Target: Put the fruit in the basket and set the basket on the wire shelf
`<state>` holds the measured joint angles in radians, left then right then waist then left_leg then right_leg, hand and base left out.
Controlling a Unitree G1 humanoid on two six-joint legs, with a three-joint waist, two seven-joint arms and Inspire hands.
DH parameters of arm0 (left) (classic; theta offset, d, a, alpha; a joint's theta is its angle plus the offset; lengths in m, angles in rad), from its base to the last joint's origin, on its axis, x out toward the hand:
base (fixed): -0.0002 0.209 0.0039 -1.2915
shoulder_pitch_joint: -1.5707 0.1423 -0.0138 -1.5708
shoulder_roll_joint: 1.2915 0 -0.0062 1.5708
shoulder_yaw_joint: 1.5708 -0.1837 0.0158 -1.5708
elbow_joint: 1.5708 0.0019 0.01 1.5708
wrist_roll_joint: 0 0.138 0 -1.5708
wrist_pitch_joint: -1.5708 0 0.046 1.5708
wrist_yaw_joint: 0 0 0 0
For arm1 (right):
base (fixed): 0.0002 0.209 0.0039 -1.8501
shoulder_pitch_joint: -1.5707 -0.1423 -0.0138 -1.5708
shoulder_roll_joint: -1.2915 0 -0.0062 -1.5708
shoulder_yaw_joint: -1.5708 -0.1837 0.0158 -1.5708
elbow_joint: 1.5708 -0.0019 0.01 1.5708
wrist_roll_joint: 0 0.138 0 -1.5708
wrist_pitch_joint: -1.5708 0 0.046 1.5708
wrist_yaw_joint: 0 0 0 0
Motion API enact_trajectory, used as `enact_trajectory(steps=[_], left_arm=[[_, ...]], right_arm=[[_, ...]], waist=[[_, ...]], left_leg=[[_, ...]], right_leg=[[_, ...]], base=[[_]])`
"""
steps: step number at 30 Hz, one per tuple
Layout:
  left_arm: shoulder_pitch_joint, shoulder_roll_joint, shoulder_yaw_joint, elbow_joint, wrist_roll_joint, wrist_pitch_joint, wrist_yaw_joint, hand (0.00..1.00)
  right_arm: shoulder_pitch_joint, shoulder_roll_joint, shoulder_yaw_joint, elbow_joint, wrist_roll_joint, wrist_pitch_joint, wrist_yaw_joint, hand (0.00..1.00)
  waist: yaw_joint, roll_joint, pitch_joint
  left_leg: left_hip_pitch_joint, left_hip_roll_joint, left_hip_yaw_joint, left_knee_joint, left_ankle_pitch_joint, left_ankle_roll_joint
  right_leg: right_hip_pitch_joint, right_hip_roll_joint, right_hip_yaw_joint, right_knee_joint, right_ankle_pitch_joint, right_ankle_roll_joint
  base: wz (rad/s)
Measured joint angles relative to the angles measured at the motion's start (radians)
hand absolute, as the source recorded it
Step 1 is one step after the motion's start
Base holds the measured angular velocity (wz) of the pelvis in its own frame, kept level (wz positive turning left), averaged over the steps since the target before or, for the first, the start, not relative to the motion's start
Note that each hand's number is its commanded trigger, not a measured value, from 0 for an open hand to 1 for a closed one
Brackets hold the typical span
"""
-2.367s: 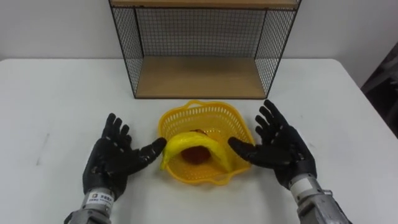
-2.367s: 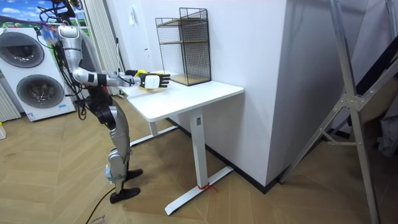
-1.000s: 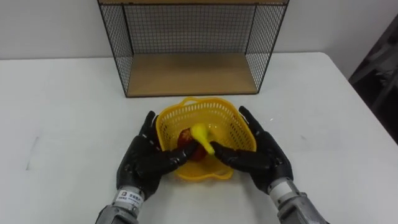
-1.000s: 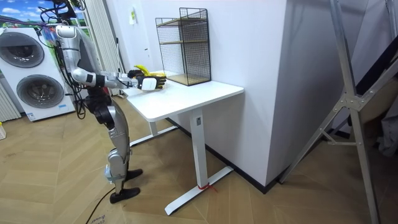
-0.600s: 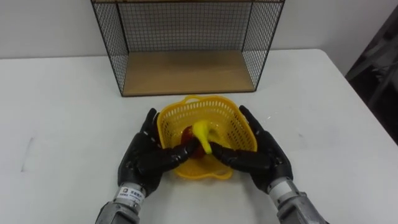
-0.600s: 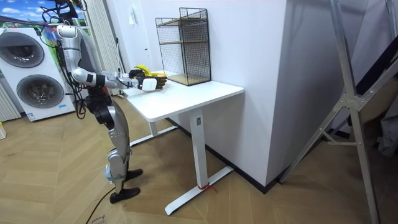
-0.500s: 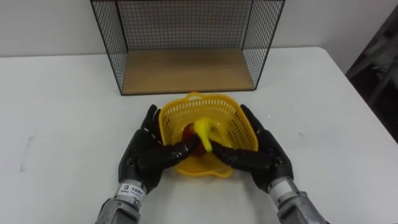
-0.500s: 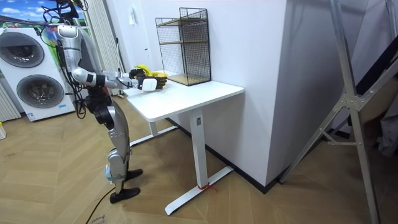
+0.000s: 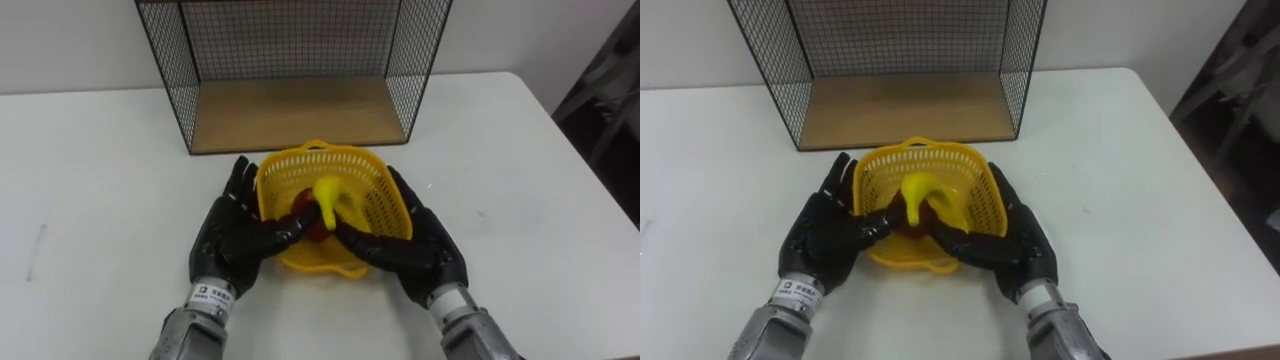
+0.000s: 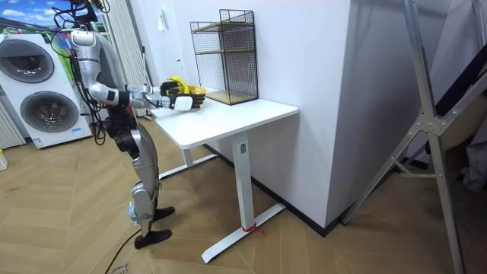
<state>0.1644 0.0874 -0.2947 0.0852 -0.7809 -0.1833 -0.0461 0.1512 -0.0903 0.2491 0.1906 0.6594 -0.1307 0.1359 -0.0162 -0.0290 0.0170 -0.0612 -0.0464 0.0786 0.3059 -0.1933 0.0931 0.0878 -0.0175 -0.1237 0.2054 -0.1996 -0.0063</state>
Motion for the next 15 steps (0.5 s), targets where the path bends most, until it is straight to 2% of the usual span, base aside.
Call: enact_trajectory(steps=[4,8,10,15], left_arm=[[-0.002,0.0,0.008,-0.049,0.008,-0.003,0.018,0.0],[-0.025,0.0,0.01,-0.109,0.007,-0.02,0.064,0.0],[-0.034,0.0,0.011,-0.146,0.007,-0.021,0.085,0.0],[-0.067,-0.01,0.011,-0.168,0.007,-0.05,0.109,0.0]], right_arm=[[-0.047,0.0,0.001,-0.007,-0.004,-0.002,-0.014,0.0],[-0.102,0.007,0.006,-0.01,-0.003,-0.028,-0.02,0.0],[-0.114,0.008,0.009,-0.029,0.0,-0.033,-0.03,0.0],[-0.116,0.023,0.015,-0.073,0.001,-0.066,-0.046,0.0]], waist=[[0.001,0.002,-0.0008],[0.002,0.002,-0.0009],[0.003,0.002,-0.0009],[0.016,0.002,-0.0005]], left_leg=[[0.006,0.001,0.003,-0.002,0.0,0.0],[0.006,0.001,0.004,-0.003,0.001,-0.001],[0.006,0.0,0.004,-0.004,0.001,-0.001],[0.029,-0.001,0.003,-0.016,0.001,-0.001]], right_leg=[[0.001,0.001,0.007,0.001,0.0,0.0],[0.002,0.001,0.008,0.001,0.0,0.0],[0.004,0.001,0.008,0.0,0.0,0.0],[0.027,0.001,0.008,-0.004,0.0,0.0]], base=[[-0.03],[-0.01],[0.0],[0.0]])
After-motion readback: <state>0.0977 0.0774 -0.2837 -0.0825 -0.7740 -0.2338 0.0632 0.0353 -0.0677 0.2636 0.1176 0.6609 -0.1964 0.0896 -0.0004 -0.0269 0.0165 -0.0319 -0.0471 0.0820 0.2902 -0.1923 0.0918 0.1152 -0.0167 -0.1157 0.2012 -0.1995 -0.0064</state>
